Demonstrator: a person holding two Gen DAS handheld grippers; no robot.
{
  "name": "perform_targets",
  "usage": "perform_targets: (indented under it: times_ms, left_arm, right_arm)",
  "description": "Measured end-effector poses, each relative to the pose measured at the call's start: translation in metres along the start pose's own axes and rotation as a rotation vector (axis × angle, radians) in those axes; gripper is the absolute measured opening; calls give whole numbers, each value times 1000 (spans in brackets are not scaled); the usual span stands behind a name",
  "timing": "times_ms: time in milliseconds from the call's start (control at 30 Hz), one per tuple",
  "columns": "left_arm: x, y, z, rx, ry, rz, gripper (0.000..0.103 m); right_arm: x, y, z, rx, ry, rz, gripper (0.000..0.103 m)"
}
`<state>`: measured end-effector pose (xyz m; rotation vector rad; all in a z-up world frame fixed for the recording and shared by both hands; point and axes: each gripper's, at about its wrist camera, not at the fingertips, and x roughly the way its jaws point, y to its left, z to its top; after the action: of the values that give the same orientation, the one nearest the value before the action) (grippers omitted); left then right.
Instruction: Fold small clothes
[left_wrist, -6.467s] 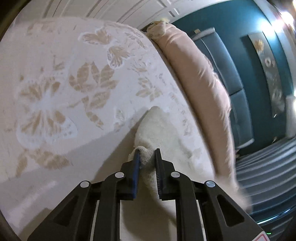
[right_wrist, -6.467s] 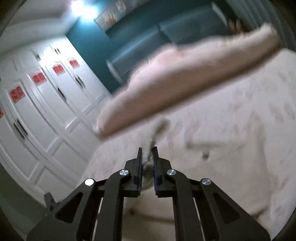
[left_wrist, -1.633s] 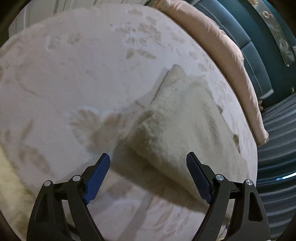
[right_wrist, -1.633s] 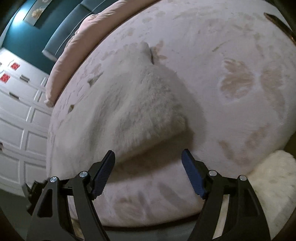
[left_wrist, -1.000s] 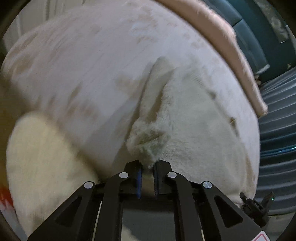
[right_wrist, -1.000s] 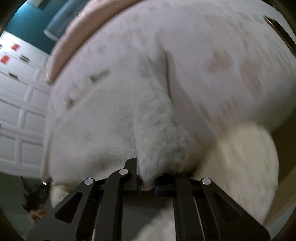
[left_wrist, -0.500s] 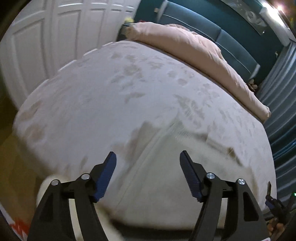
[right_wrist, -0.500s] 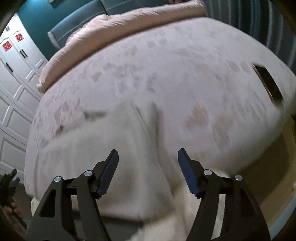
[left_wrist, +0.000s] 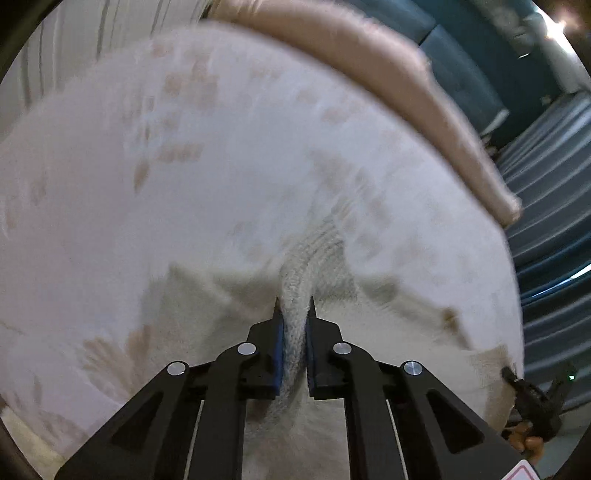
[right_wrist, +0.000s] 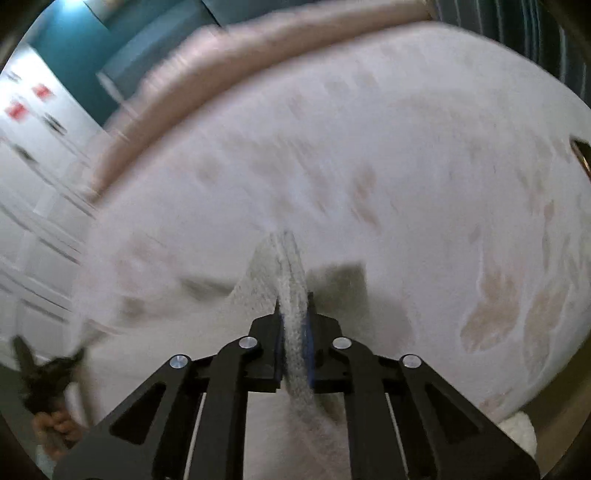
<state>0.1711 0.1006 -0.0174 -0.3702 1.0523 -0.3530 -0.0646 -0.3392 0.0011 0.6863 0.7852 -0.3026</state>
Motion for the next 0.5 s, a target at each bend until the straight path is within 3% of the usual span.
perform_targets:
  times_ms: [33,100,167,267,333,400,433,500]
  left_arm:
    - [-15,-4,2,11,-42,-12,6]
    - [-31,-4,8,4,-93,-1,6]
    - [-14,5,11,7,-63,48,6]
    - [38,26,3,19,55,176,7]
    - [44,32,-2,-11,56,183,7]
    - [42,30,-2,-17,41,183,7]
    - [45,28,-3,-3,45,197,8]
    - [49,27,-9,17,47,215,16]
  right_arm:
    - [-25,2,4,7,-75,69,7]
    - [-45,-1,6,11,-143,92,7]
    - [-9,-19,6,-3,-48,-36,7]
    - [44,-45,-2,44,97,-166,7]
    - [34,-41,1,89,46,-105,7]
    - [27,-30,3,53,-2,-88,8]
    - [39,-30,1,23,28,-136,8]
    - [75,-37,-8,-26,177,-231,10]
